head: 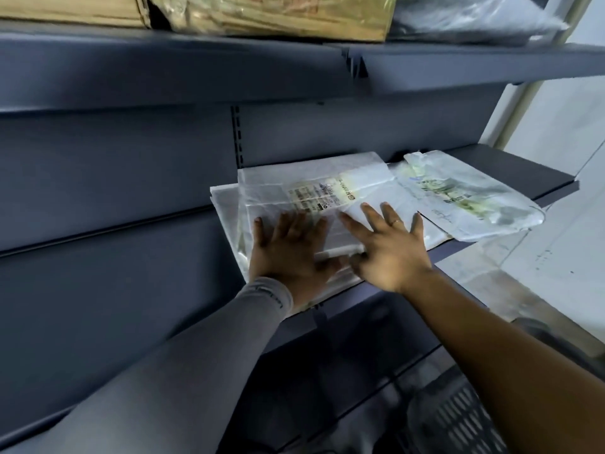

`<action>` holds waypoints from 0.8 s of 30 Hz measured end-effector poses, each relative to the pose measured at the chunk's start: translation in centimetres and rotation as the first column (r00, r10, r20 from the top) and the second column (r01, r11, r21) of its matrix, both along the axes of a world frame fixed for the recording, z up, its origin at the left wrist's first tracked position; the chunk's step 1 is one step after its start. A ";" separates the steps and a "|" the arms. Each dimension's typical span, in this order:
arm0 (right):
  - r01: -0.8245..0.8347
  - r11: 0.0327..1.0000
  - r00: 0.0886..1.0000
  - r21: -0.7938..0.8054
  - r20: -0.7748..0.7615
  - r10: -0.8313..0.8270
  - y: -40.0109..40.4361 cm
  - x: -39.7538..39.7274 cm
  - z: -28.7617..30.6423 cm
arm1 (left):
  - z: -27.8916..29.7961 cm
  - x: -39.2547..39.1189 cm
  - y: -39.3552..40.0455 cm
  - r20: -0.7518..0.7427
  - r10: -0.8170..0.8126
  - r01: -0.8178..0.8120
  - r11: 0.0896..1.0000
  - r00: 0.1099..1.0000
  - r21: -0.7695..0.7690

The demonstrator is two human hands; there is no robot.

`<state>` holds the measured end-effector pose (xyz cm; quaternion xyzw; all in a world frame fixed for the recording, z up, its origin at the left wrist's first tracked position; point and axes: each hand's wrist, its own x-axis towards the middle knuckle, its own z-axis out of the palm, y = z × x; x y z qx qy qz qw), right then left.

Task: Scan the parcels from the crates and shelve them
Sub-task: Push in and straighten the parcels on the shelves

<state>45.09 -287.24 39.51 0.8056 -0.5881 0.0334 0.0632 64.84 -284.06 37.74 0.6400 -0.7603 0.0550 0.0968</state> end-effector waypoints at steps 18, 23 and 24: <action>0.163 0.986 0.985 -0.037 0.068 -0.161 3.1 2.3 -1.6 | -0.8 0.5 1.0 -0.037 -0.009 0.005 0.995 0.999 -0.098; 0.208 0.978 0.976 -0.010 0.060 -0.207 3.6 3.1 -1.1 | -0.7 0.7 1.1 -0.025 -0.021 0.018 0.993 0.999 -0.112; 0.215 0.977 0.975 0.001 0.049 -0.215 3.8 3.2 -0.8 | -0.6 0.8 1.2 -0.023 -0.024 0.021 0.994 0.999 -0.107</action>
